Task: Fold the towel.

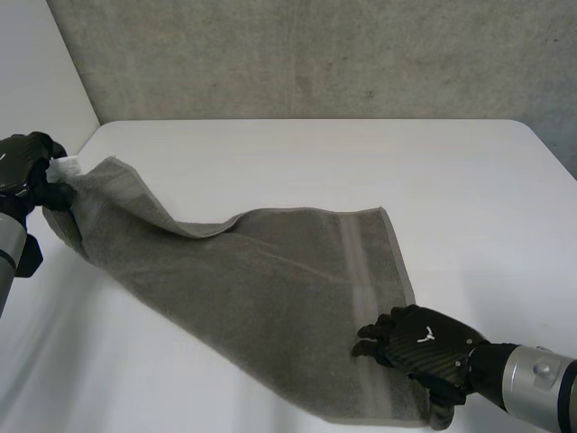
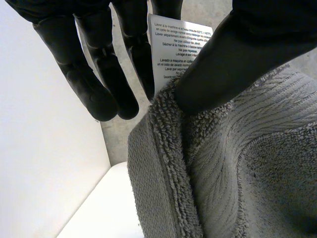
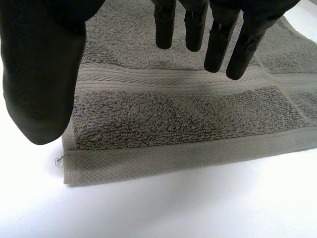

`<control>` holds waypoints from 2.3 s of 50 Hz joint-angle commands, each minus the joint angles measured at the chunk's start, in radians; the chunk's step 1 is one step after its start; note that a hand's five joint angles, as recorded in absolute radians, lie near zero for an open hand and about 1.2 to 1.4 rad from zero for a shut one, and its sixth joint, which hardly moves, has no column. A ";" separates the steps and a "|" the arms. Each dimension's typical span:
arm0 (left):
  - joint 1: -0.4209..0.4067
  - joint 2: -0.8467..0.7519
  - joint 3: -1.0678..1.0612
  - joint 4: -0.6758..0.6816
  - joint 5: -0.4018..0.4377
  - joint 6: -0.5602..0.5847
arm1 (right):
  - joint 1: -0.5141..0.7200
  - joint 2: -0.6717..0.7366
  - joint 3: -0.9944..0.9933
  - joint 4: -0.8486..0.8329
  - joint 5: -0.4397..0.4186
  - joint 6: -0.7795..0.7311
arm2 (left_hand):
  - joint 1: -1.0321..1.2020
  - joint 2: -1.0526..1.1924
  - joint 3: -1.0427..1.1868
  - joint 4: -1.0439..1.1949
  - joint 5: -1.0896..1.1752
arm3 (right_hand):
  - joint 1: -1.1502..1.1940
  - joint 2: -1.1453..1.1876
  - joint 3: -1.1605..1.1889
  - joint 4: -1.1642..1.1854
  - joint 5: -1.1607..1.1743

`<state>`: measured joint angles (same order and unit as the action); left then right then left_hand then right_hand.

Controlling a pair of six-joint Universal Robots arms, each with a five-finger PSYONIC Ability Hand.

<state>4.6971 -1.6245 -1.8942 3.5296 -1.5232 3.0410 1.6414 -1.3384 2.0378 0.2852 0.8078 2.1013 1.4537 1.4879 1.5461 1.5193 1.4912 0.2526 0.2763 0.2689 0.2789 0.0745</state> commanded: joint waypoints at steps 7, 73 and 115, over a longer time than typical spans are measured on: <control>0.000 -0.002 0.000 0.000 0.000 -0.002 | 0.000 0.077 0.013 -0.017 -0.032 -0.079 | -0.057 -0.092 -0.150 -0.123 -0.269 | -0.030 -0.053 -0.046 -0.056 -0.026; 0.000 -0.005 -0.013 0.000 0.003 -0.010 | 0.008 0.111 -0.048 -0.207 -0.033 -0.020 | -0.057 -0.092 -0.150 -0.123 -0.269 | 0.255 0.231 0.239 0.229 0.259; -0.006 -0.003 0.026 -0.004 0.011 -0.004 | -0.014 -0.037 -0.258 -0.248 -0.003 0.428 | -0.057 -0.092 -0.150 -0.123 -0.269 | 1.144 1.120 1.127 1.117 1.147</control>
<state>4.6950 -1.6260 -1.9028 3.5308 -1.5138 3.0336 1.6393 -1.3173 1.8869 0.0290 0.7839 2.3689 1.4537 1.4881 1.5467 1.5193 1.4914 1.3273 1.3164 1.2875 1.3381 1.1576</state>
